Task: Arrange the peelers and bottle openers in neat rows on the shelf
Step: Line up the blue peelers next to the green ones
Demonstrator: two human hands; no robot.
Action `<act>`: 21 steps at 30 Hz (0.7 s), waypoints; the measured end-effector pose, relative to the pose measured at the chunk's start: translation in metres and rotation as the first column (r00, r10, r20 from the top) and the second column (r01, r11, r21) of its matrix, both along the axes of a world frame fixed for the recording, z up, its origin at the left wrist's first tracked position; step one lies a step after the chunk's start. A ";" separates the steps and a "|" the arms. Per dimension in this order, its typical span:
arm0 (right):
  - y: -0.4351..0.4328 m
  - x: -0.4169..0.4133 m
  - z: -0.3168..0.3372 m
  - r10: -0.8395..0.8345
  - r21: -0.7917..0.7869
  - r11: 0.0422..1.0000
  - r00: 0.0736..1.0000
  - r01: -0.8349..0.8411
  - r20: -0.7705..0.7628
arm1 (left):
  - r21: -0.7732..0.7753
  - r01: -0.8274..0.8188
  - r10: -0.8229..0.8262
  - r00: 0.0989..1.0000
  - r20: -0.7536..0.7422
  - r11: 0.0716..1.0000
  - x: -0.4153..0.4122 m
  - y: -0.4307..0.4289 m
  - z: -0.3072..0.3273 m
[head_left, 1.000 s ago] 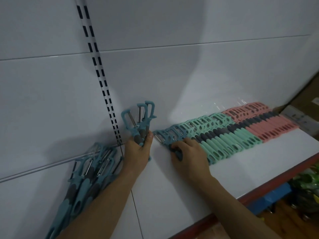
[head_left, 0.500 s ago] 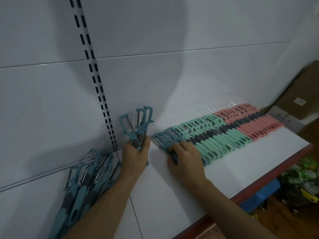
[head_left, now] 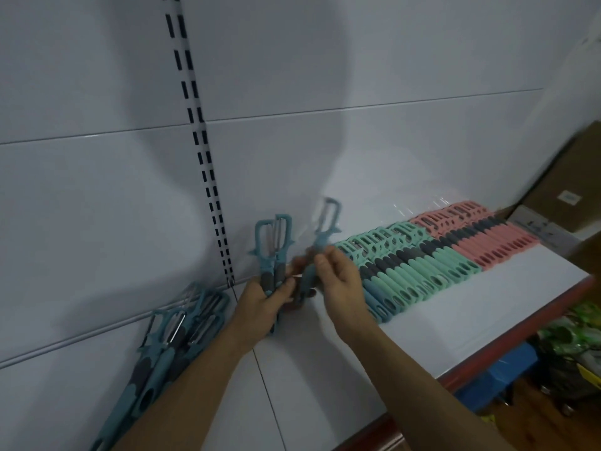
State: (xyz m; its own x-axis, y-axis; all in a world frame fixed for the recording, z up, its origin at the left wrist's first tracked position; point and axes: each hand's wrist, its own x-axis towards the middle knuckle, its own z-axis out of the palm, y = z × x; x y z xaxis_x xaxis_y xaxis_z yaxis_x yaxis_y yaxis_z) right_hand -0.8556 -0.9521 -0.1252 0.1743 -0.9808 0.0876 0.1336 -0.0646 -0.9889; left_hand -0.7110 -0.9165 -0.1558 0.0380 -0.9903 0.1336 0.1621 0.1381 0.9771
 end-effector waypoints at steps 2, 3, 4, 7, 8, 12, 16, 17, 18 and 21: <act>-0.002 -0.002 0.000 -0.157 -0.079 0.985 0.987 0.153 -0.043 | -0.006 -0.175 0.175 0.984 0.034 0.984 0.005 0.000 -0.005; -0.003 -0.005 0.000 -0.212 -0.191 0.965 0.966 0.182 -0.151 | -0.034 -0.257 0.258 0.964 0.066 0.966 0.007 -0.001 -0.008; -0.003 -0.010 -0.002 -0.269 -0.319 0.932 0.917 0.171 -0.295 | -0.067 -0.304 0.310 0.945 0.102 0.950 0.009 -0.002 -0.012; 0.002 -0.023 -0.009 -0.382 -0.482 0.873 0.714 0.072 -0.586 | -0.096 -0.303 0.315 0.934 0.165 0.948 0.007 -0.006 -0.019; 0.004 -0.027 -0.010 -0.385 -0.495 0.867 0.701 0.052 -0.601 | -0.084 -0.302 0.312 0.935 0.166 0.950 0.006 -0.007 -0.020; 0.014 -0.035 -0.015 -0.469 -0.609 0.793 0.641 0.004 -0.607 | -0.061 -0.322 0.327 0.936 0.126 0.945 0.008 -0.010 -0.022; 0.015 -0.037 -0.019 -0.596 -0.703 0.708 0.485 -0.057 -0.640 | -0.067 -0.221 0.225 0.973 0.056 0.973 0.009 -0.006 -0.024; 0.014 -0.037 -0.020 -0.600 -0.709 0.700 0.472 -0.080 -0.646 | -0.066 -0.219 0.223 0.973 0.065 0.974 0.009 -0.006 -0.024; 0.013 -0.038 -0.023 -0.590 -0.707 0.700 0.473 -0.104 -0.654 | -0.064 -0.224 0.228 0.971 0.065 0.972 0.009 -0.006 -0.023; 0.010 -0.041 -0.030 -0.505 -0.642 0.751 0.493 -0.152 -0.708 | -0.048 -0.248 0.249 0.968 0.026 0.968 0.009 -0.006 -0.022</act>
State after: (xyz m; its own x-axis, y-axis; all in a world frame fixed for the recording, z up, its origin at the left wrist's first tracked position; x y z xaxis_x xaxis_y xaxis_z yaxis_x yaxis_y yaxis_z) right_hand -0.8965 -0.9419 -0.1554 0.3103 -0.7877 0.5321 -0.7711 -0.5360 -0.3437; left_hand -0.7018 -0.9228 -0.1774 0.2772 -0.9434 0.1819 0.0865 0.2131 0.9732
